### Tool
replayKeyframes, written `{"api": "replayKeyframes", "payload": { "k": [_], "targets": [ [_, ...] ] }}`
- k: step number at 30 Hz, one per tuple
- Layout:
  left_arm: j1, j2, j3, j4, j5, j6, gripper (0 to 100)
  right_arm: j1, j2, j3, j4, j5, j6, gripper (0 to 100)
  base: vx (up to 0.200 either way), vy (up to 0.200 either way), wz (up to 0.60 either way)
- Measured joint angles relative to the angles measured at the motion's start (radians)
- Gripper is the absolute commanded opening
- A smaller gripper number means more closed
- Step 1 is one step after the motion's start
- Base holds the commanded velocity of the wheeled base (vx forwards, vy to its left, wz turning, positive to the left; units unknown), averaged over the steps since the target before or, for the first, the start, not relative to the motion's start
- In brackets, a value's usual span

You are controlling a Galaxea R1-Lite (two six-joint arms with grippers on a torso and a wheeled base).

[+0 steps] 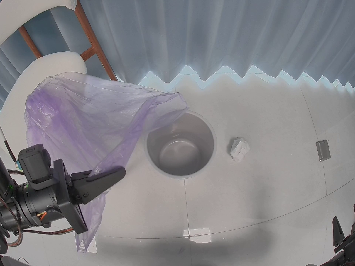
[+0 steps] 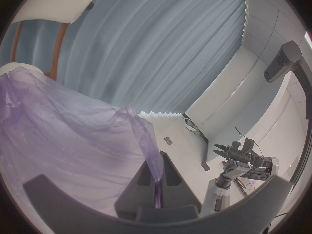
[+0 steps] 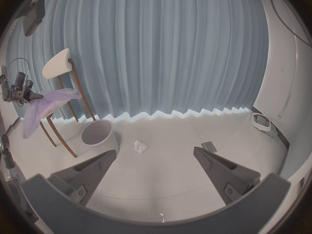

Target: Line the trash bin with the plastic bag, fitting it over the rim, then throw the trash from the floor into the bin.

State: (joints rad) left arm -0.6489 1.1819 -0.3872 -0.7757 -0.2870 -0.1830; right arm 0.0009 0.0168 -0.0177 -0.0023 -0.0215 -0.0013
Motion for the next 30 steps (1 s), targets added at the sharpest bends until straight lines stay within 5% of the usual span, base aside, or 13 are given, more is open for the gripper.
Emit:
{"api": "replayKeyframes", "payload": {
  "k": [11, 30],
  "targets": [
    [0.0, 0.093, -0.046, -0.019, -0.063, 0.0, 0, 0.0, 0.0, 0.0, 0.0, 0.0, 0.0, 100, 0.0, 0.0, 0.0],
    [-0.024, 0.279, -0.125, -0.248, -0.258, 0.008, 0, 0.0, 0.0, 0.0, 0.0, 0.0, 0.0, 100, 0.0, 0.0, 0.0]
  ]
}}
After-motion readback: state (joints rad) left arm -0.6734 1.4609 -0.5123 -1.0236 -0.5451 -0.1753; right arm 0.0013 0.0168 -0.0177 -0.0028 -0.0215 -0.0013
